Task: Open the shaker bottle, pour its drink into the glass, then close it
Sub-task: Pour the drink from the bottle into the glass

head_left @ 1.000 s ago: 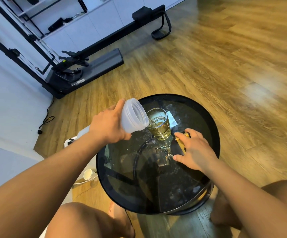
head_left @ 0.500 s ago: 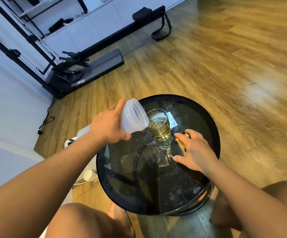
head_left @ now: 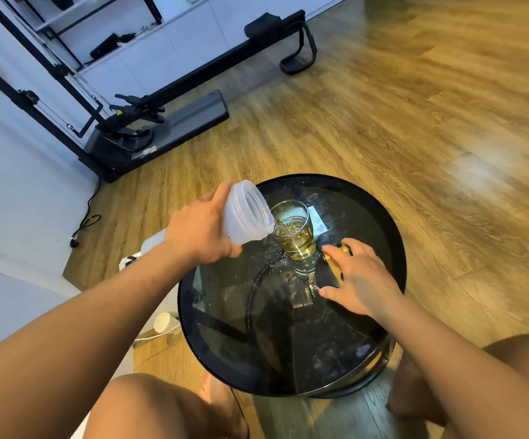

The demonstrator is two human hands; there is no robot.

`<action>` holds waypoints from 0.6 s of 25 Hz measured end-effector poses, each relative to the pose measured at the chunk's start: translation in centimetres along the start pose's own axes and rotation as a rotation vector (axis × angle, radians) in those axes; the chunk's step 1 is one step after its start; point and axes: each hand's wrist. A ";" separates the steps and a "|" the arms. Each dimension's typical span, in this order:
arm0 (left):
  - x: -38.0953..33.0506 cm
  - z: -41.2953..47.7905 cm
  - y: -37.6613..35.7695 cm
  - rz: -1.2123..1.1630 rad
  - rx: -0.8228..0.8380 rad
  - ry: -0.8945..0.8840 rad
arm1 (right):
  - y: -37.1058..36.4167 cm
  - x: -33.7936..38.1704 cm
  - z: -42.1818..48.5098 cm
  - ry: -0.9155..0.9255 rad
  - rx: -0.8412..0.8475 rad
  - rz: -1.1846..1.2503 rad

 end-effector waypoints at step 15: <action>-0.2 0.1 0.2 0.010 0.008 0.003 | -0.1 -0.1 0.0 0.003 0.001 -0.007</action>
Point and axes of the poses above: each hand's wrist, its own z-axis towards the middle knuckle, its own y-axis out of the back of the hand, x = y × z, and after that the axes turned 6 degrees about y, right-handed
